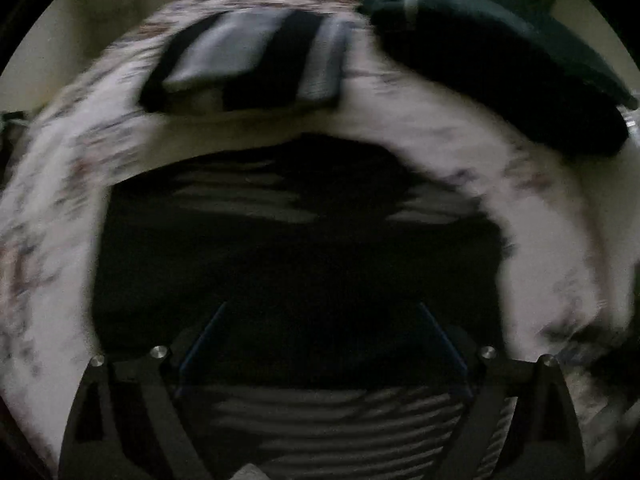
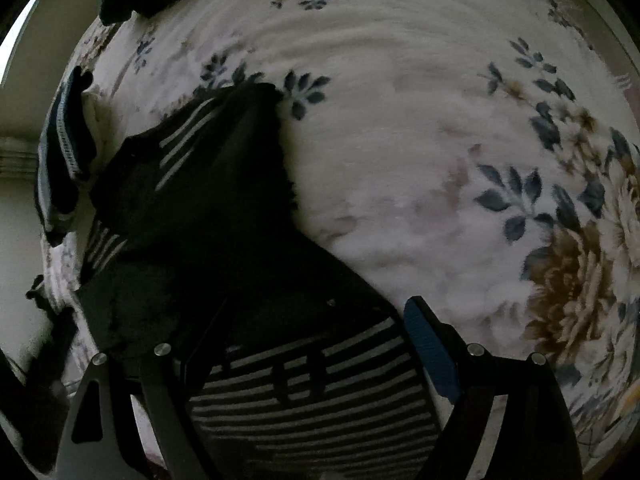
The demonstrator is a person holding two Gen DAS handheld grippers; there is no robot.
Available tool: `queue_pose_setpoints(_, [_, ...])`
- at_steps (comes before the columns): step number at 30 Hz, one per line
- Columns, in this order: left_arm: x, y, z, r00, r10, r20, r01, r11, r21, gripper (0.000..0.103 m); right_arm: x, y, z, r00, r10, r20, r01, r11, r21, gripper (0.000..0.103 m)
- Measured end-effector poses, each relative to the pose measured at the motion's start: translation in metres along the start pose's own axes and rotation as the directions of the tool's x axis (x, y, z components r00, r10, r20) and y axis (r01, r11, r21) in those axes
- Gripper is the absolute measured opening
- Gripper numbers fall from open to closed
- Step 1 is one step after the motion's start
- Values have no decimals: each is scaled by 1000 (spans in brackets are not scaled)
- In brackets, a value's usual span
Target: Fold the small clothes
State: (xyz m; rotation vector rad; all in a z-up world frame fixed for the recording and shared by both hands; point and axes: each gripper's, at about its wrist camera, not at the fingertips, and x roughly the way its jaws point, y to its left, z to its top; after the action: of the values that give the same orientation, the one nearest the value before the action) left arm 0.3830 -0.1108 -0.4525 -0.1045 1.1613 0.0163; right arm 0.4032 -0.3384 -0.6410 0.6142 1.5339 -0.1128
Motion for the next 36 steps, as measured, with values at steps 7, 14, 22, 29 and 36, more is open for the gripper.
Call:
queue_pose_setpoints(7, [63,123,-122,916,284,-283,-318,944,-84,93,9,55,15,986,163,-22,-164,985,-50,89])
queue_pose_setpoints(14, [81,143,-137,932,240,-270,-293,940,-175,103,91,126,31,996,10,-86,-29,975,-219,78])
queue_pose_setpoints(22, [78,161,-130,934,189,-304,-261,941,-217,103,88,158,12,996,-44,77,66,948,-310,6])
queue_pose_setpoints(29, [31,194,-97,946,255,-200,-302,918,-259,103,44,117,25,977,-120,174,161,956,-247,6])
queue_pose_setpoints(36, [45,222,-31,938,317,-142,-346,885,-311,103,74,99,37,976,-192,106,212,949,-234,6])
